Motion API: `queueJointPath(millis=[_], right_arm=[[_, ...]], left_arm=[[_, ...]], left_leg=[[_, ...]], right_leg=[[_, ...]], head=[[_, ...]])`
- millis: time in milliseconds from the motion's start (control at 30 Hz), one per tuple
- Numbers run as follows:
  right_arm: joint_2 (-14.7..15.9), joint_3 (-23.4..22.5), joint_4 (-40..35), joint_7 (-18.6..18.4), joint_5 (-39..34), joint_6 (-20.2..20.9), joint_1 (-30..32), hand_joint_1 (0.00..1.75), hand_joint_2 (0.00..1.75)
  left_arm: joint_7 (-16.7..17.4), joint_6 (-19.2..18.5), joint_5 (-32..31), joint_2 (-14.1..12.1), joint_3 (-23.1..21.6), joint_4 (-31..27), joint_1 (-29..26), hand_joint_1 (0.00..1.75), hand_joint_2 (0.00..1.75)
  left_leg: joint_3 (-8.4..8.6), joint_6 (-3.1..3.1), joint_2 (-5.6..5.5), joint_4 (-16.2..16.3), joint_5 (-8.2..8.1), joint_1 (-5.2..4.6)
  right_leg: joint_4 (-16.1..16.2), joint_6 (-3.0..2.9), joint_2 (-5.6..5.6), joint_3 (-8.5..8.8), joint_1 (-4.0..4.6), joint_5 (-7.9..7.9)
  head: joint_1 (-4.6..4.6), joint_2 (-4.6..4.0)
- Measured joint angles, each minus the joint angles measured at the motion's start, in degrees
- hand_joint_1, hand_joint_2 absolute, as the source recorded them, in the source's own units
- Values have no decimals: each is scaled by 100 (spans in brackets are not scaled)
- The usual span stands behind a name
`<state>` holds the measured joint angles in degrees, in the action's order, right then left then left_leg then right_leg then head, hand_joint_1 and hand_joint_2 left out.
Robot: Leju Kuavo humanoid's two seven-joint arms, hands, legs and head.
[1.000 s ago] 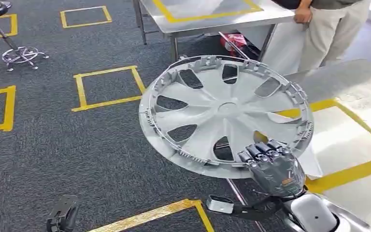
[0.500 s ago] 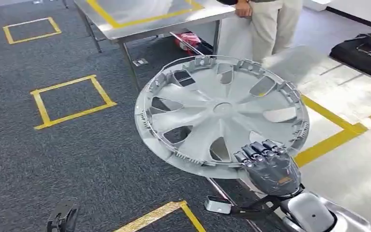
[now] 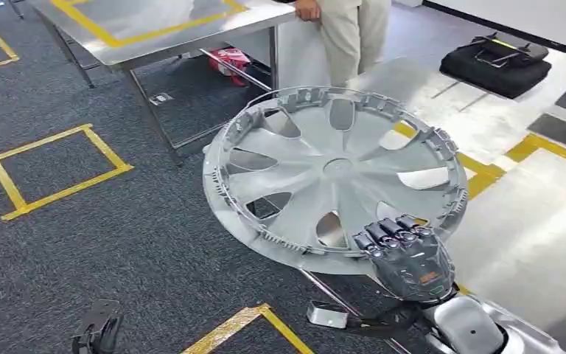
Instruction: Take the parts from the cabinet and place them on the table.
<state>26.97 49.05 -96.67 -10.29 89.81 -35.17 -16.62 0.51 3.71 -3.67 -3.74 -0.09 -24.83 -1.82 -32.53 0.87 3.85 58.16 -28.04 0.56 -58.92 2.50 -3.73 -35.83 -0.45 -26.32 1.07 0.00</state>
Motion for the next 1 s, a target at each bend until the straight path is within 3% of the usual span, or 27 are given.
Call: queueJointPath(millis=[33, 67, 167, 200, 233, 267, 333, 367, 400, 467, 500, 533, 600, 667, 700, 733, 767, 833, 867, 900, 933, 967, 1000], right_arm=[[-11, 17, 7, 6, 0, 0, -39, 175, 175], [-24, 37, 7, 13, 0, 0, -57, 175, 175], [-28, 87, 13, 42, 0, -7, -74, 175, 175], [-50, 105, 13, 52, 0, -17, -74, 175, 175], [-52, 111, 22, 63, 0, -26, -92, 175, 175], [-66, 122, 35, 61, 0, -28, -98, 175, 175], [-105, 151, 52, 63, 0, -42, -98, 175, 175], [-109, 164, 61, 74, 0, -54, -99, 175, 175], [-114, 173, 72, 94, 0, -61, -102, 175, 175], [-133, 205, 96, 138, -15, -72, -125, 175, 175], [-151, 221, 96, 149, -22, -77, -135, 175, 175], [-164, 232, 103, 153, -33, -94, -143, 175, 175], [-186, 258, 105, 164, -50, -107, -173, 175, 175], [-186, 271, 105, 164, -68, -107, -171, 175, 175], [-186, 271, 109, 168, -70, -107, -163, 175, 175], [-186, 280, 109, 177, -79, -109, -192, 175, 175], [-186, 288, 109, 188, -85, -111, -216, 175, 175], [-210, 304, 116, 201, -85, -127, -217, 175, 175], [-219, 313, 118, 205, -90, -138, -217, 175, 175], [-219, 321, 127, 208, -94, -138, -217, 175, 175], [-219, 328, 131, 208, -103, -138, -217, 175, 175], [-219, 330, 133, 208, -105, -138, -217, 175, 175], [-219, 332, 133, 208, -109, -138, -218, 175, 175]], left_arm=[[67, -153, 28, -15, 7, 11, 0, 0, 0], [129, -352, 68, -35, 9, 42, -3, 0, 0], [214, -804, 103, -61, 9, 98, -9, 0, 0], [216, -897, 96, -79, 4, 120, -5, 0, 0], [216, -950, 67, -87, -4, 147, -7, 0, 0], [223, -979, 63, -107, -9, 182, -19, 0, 0], [233, -1121, 68, -140, -11, 243, -59, 0, 0], [234, -1227, 85, -155, -17, 275, -74, 0, 0], [236, -1313, 96, -179, -28, 304, -78, 0, 0], [231, -1517, 100, -247, -107, 363, -73, 0, 0], [225, -1611, 103, -280, -127, 398, -73, 0, 0], [223, -1661, 103, -330, -136, 453, -71, 0, 0], [216, -1698, 46, -422, -170, 516, -84, 0, 0], [212, -1715, -7, -509, -249, 535, -62, 0, 0], [212, -1726, -31, -547, -278, 544, -34, 0, 0], [205, -1746, -66, -579, -308, 557, -22, 0, 0], [205, -1746, -101, -592, -348, 573, -24, 0, 0], [231, -1648, -284, -664, -478, 625, -44, 0, 0], [255, -1586, -372, -686, -559, 643, -46, 0, 0], [257, -1547, -420, -699, -625, 660, -44, 0, 0], [262, -1538, -433, -706, -686, 664, -37, 0, 0], [264, -1529, -448, -710, -719, 664, -30, 0, 0], [268, -1510, -472, -713, -743, 664, -25, 0, 0]], left_leg=[[-12, -33, 33, 20, -22, -47], [-2, -53, 81, 8, -22, -49], [81, -142, 256, -2, -72, -34], [74, -178, 111, 79, -152, -4], [-48, -188, -115, 353, -333, 3], [-260, -195, -248, 811, -571, 9], [-716, -200, -340, 1700, -887, 0], [-820, -189, -346, 1841, -861, -1], [-793, -173, -354, 1710, -689, -1], [-440, -130, -442, 822, -104, 0], [-241, -110, -625, 330, 139, 3], [-162, -79, -923, 148, 82, 39], [-152, -87, -826, 73, 79, 11], [-125, -32, -722, 26, 97, 5], [-92, 18, -627, -40, 132, 40], [-74, 38, -582, -63, 136, 32], [-77, 48, -518, -62, 136, 28], [-78, 60, -346, -61, 122, 27], [-77, 59, -263, -59, 118, 27], [-70, 54, -195, -59, 111, 29], [-62, 40, -139, -58, 101, 34], [-47, 18, -83, -54, 86, 44], [-25, -12, -35, -45, 67, 47]], right_leg=[[63, -49, -79, 109, 72, -47], [56, -118, 33, 85, 52, -30], [81, -211, 210, 98, 57, -24], [100, -243, 249, 132, 30, -11], [99, -279, 296, 138, 25, -14], [98, -309, 351, 138, 27, -13], [95, -324, 497, 138, 43, -15], [94, -324, 573, 142, 49, -15], [92, -324, 647, 152, 54, -15], [81, -316, 797, 173, 52, -21], [74, -308, 859, 172, 44, -26], [52, -285, 918, 142, 66, -35], [47, -215, 1057, 65, 15, 1], [76, -136, 1172, 46, -4, 17], [13, -126, 1008, -12, -2, -44], [-162, -97, 686, -91, 32, -186], [-526, -68, 521, -268, 29, -389], [-1458, -21, 427, -726, 5, -771], [-1699, 7, 417, -847, -18, -801], [-1620, 29, 401, -812, -35, -689], [-1311, 42, 373, -650, -48, -491], [-783, 43, 306, -363, -55, -238], [-214, 43, 145, -40, -54, -27]], head=[[7, 0], [-15, 0], [0, 0], [-9, 0], [-37, 0], [-42, 0], [-44, 0], [-39, 0], [-39, 0], [-39, 0], [-42, 0], [-33, 0], [-35, 0], [-37, 0], [-33, 0], [-2, 0], [9, 0], [4, 0], [6, 0], [4, 0], [7, 0], [7, 0], [9, 0]])
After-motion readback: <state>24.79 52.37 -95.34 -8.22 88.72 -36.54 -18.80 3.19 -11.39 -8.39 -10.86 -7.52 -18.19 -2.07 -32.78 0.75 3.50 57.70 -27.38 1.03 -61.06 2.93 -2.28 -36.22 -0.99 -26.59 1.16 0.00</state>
